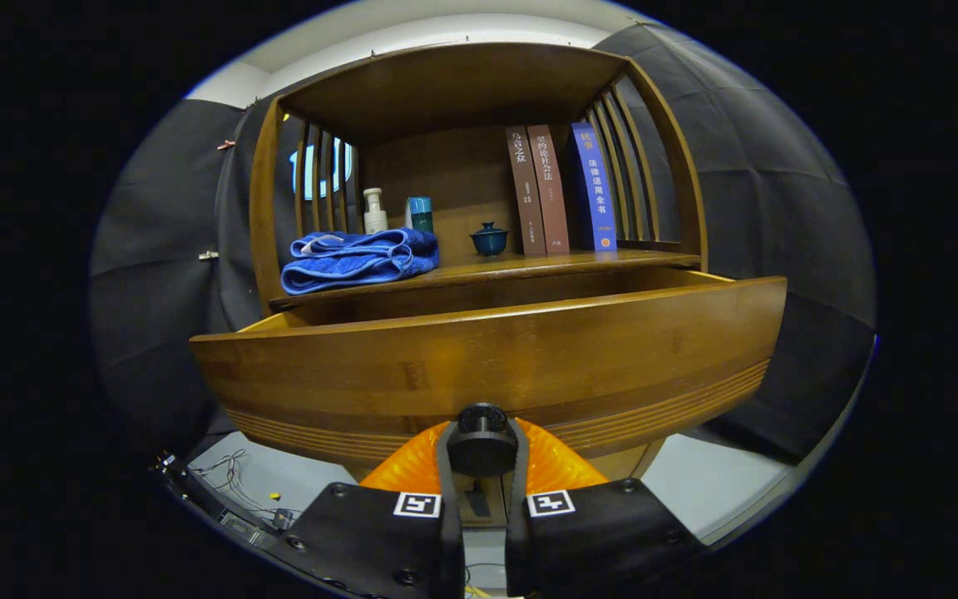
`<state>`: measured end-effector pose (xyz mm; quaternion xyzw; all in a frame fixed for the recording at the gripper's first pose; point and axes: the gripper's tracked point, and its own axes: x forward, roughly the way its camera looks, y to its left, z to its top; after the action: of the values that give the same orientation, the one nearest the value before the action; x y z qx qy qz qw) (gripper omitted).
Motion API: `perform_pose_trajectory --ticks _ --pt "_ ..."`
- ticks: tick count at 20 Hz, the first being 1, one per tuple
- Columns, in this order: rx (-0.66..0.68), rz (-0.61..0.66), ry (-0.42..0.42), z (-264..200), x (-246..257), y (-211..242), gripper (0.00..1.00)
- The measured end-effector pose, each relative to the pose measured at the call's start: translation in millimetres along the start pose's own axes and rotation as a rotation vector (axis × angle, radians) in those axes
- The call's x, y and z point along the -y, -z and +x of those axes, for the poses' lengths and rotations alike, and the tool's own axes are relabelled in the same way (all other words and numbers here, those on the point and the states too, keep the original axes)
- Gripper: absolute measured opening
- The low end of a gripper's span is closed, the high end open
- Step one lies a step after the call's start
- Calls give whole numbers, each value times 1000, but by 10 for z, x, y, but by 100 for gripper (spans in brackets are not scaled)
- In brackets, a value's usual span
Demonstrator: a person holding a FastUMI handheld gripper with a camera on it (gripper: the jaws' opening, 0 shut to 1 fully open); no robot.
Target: Pull open the drawer, take out the items inside it, and place them on the countertop above the cabinet.
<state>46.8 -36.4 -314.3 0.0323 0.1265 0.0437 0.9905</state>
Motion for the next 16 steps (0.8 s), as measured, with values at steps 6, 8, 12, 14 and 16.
perform_pose_trajectory --ticks 6,8,12,14,16 --pt "-32 11 -1 -423 40 184 23" --pt "-37 5 -4 -457 33 213 23" --pt "-42 -5 -15 -458 27 247 35" --pt "-81 -2 25 -481 136 319 60" --pt "-117 27 48 -534 179 309 84"
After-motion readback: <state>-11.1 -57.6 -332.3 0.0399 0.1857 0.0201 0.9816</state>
